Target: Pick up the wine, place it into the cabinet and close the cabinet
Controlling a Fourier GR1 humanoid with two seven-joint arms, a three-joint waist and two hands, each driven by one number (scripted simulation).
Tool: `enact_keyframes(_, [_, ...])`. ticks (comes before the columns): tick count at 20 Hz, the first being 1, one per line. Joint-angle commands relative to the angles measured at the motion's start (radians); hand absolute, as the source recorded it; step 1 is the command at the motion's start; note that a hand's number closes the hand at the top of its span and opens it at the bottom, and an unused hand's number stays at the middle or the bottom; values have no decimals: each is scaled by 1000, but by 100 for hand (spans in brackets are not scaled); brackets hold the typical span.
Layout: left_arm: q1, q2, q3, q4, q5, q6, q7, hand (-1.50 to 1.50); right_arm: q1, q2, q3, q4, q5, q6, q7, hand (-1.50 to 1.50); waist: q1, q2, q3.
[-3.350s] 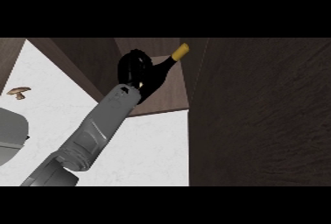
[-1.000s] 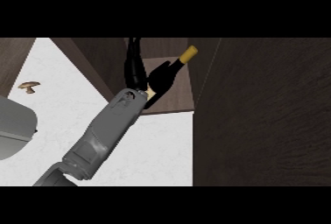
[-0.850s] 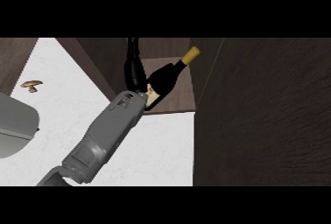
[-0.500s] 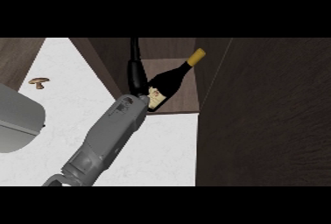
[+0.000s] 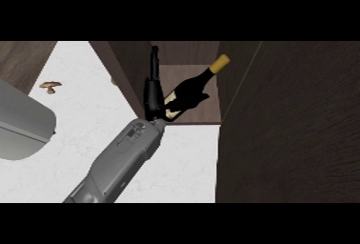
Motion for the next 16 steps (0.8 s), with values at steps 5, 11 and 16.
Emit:
enact_keyframes(5, [234, 43, -97, -370, -19, -22, 64, -150, 104, -37, -43, -185, -21, -9, 29, -150, 12, -6, 1])
enact_keyframes(11, [401, 126, -185, -624, -66, -1, 136, -150, 17, -15, -4, -143, 70, -81, 41, -150, 23, -2, 0])
enact_keyframes(16, [552, 252, -248, -850, -107, -7, 184, -150, 49, -41, -8, -173, 63, -79, 50, -150, 17, -3, 1])
